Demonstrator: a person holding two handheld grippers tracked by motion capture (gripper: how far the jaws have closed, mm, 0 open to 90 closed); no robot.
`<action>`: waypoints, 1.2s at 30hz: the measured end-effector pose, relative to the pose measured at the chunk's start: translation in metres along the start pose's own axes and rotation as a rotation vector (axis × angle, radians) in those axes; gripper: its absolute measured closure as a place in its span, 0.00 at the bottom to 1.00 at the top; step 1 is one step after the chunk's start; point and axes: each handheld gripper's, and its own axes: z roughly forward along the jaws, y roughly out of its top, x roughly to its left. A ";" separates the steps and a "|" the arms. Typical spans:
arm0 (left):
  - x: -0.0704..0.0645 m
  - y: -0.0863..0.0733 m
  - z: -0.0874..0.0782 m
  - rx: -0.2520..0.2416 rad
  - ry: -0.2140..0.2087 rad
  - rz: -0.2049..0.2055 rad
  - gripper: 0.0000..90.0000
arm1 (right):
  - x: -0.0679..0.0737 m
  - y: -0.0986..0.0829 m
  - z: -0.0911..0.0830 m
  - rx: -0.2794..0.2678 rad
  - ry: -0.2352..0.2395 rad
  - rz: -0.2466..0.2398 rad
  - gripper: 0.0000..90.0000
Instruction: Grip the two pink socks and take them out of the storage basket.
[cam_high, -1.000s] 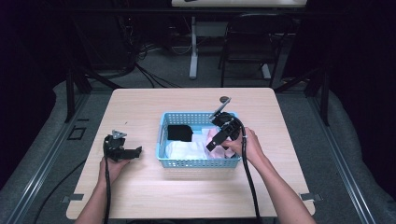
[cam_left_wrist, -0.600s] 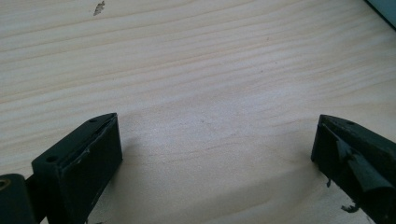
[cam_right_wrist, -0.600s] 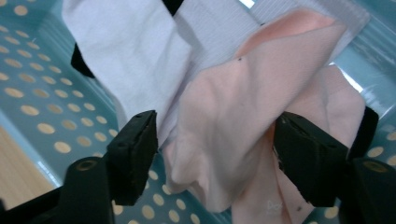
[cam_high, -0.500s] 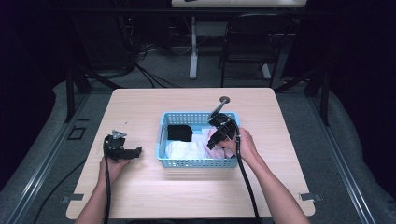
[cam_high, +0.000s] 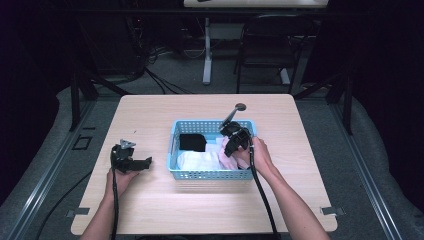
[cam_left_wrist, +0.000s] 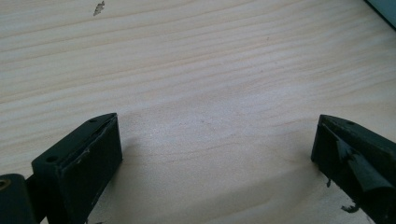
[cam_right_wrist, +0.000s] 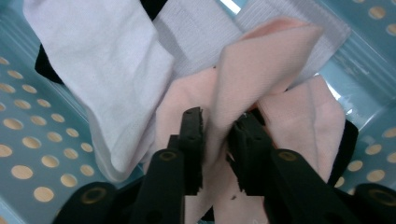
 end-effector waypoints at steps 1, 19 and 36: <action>0.000 0.000 0.000 0.000 0.000 0.000 0.02 | 0.000 -0.001 0.000 0.001 0.005 0.000 0.88; 0.000 0.000 0.000 0.000 0.000 0.000 0.02 | 0.001 -0.011 -0.041 -0.076 0.041 -0.012 0.92; 0.000 0.000 0.000 0.000 0.000 0.000 0.02 | 0.001 -0.010 -0.075 -0.125 0.051 -0.021 0.91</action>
